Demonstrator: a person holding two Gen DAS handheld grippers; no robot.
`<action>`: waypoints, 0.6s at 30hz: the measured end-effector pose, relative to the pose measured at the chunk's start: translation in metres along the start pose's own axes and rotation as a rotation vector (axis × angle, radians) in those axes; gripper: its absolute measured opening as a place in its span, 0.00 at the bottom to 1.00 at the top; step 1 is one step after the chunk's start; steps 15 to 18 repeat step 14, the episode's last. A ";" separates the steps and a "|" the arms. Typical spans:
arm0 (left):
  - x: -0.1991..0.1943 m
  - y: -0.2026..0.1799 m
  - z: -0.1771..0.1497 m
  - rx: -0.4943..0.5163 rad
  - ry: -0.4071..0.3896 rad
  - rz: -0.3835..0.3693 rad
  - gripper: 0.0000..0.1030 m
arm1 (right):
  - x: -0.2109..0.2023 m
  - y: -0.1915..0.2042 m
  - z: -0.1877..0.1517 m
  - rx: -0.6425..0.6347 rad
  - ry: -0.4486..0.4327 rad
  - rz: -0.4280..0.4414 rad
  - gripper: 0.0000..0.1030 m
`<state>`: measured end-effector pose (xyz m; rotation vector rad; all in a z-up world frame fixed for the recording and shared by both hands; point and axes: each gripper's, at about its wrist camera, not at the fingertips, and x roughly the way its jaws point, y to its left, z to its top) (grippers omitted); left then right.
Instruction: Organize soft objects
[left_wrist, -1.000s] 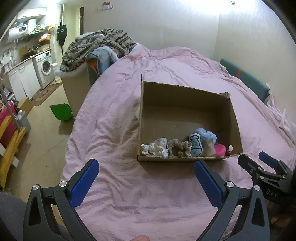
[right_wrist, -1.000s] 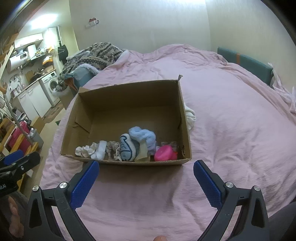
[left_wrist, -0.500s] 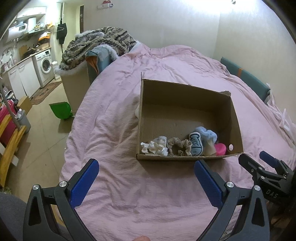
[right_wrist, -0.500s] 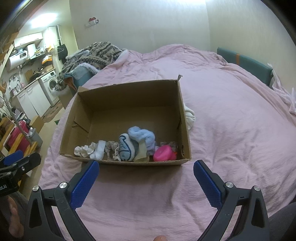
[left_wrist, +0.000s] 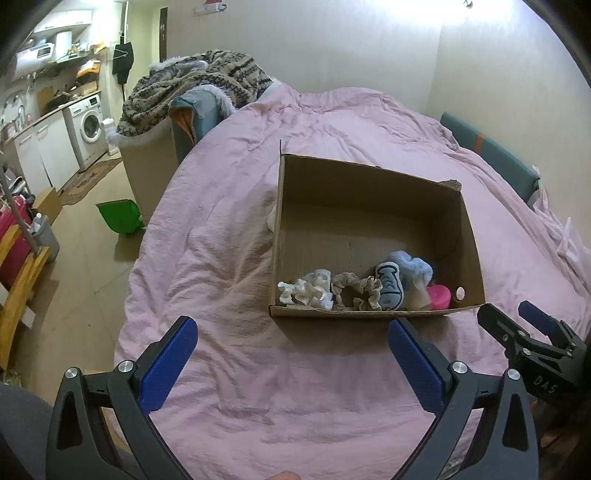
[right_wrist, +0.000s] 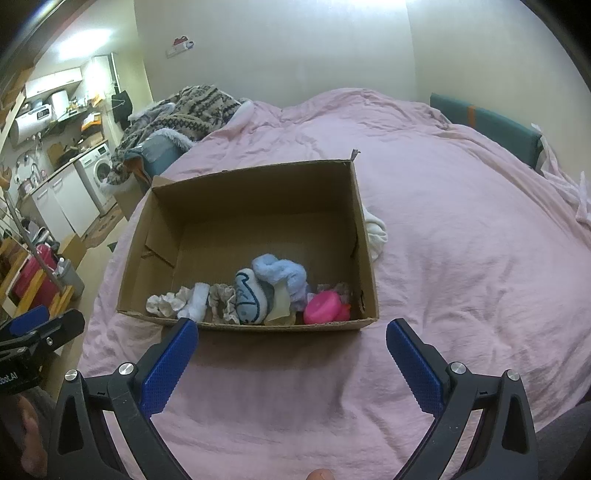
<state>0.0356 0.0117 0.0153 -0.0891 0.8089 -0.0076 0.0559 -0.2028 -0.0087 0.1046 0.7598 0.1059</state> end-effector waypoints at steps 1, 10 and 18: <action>0.000 0.000 0.000 0.001 -0.001 0.000 1.00 | 0.000 -0.001 0.000 0.001 0.000 0.001 1.00; 0.001 -0.003 0.001 0.012 0.003 0.004 1.00 | -0.002 -0.002 0.001 0.009 -0.012 0.005 1.00; -0.001 -0.001 0.001 0.004 -0.004 0.008 1.00 | -0.002 -0.002 0.001 0.012 -0.011 0.006 1.00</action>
